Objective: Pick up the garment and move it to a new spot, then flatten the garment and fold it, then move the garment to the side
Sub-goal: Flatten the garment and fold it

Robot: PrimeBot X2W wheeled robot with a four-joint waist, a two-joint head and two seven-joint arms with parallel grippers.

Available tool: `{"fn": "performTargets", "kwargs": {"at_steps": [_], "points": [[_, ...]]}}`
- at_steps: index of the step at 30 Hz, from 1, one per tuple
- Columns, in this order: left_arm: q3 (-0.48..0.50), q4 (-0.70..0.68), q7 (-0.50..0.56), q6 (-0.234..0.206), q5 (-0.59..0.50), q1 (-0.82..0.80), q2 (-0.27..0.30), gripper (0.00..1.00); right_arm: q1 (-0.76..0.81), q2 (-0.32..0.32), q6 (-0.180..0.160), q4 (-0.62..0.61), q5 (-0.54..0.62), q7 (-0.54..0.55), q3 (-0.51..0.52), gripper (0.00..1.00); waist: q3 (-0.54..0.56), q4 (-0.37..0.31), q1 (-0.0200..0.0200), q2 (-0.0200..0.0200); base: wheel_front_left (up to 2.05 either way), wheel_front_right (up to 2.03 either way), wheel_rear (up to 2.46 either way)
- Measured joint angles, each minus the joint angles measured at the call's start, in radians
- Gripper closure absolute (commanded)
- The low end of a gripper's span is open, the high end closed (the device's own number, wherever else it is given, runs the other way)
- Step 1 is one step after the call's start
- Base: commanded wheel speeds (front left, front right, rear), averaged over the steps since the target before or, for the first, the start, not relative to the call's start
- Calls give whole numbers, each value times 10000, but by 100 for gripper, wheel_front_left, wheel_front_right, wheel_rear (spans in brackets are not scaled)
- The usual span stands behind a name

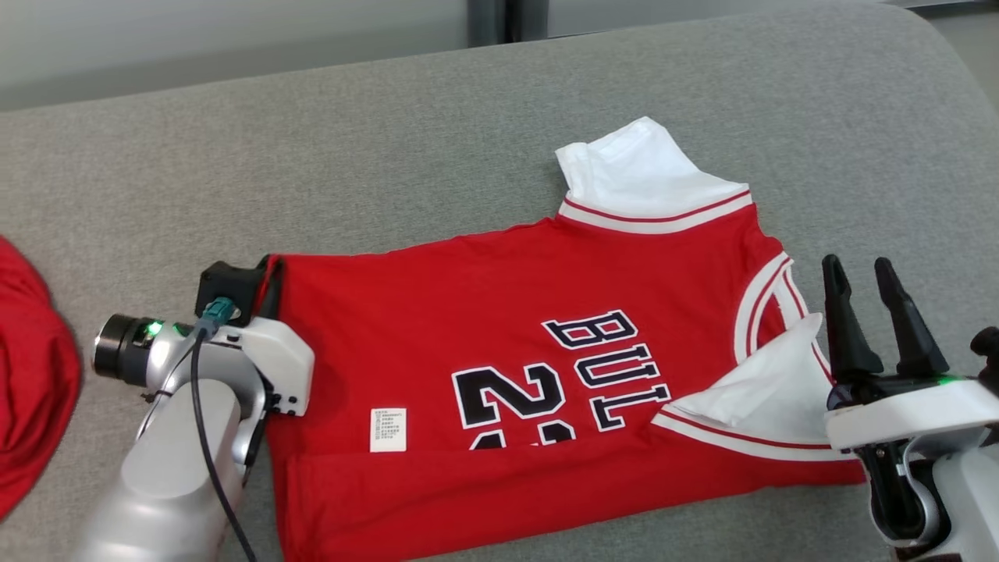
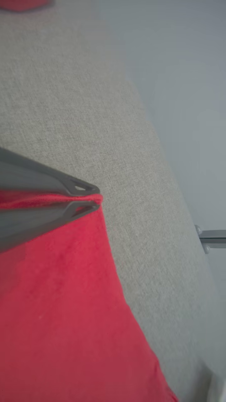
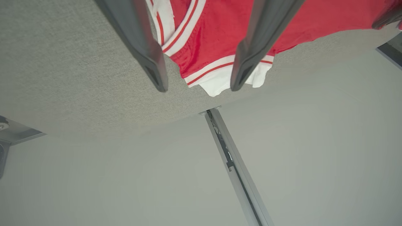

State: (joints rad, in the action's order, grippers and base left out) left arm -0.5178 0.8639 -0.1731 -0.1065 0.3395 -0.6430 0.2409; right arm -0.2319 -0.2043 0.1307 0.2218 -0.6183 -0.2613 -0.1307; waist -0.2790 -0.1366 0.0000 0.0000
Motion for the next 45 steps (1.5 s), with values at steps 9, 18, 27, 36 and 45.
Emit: {"fn": "performTargets", "kwargs": {"at_steps": [9, 18, 27, 36, 45], "points": [[-470, -1062, -497, 4, -105, -8, -723, 100, -2321, -721, 0, 1636, 299, 986, 297, 0, -281, 1185, 0, 0, 0, 0, 0], [-993, -2004, -759, -150, -410, 5, -1404, 100, -4788, -1829, -2, 4211, 25, 2261, 125, 0, -757, 2499, 0, 0, 0, 0, 0], [-1530, -2476, -842, -151, -443, -242, -1827, 100, -6485, -2652, 0, 6487, -35, 2991, -940, 0, -1406, 3614, 0, 0, 0, 0, 0], [-1918, -2571, -859, -224, -297, -438, -1904, 100, -7434, -3083, 0, 7653, -67, 3532, -2006, 0, -1995, 4197, 0, 0, 0, 0, 0], [-2125, -2437, -884, -334, -107, -609, -1918, 100, -7838, -2995, -2, 8092, -750, 3858, -2514, 100, -2033, 4202, 0, 0, 0, 0, 0]]}}
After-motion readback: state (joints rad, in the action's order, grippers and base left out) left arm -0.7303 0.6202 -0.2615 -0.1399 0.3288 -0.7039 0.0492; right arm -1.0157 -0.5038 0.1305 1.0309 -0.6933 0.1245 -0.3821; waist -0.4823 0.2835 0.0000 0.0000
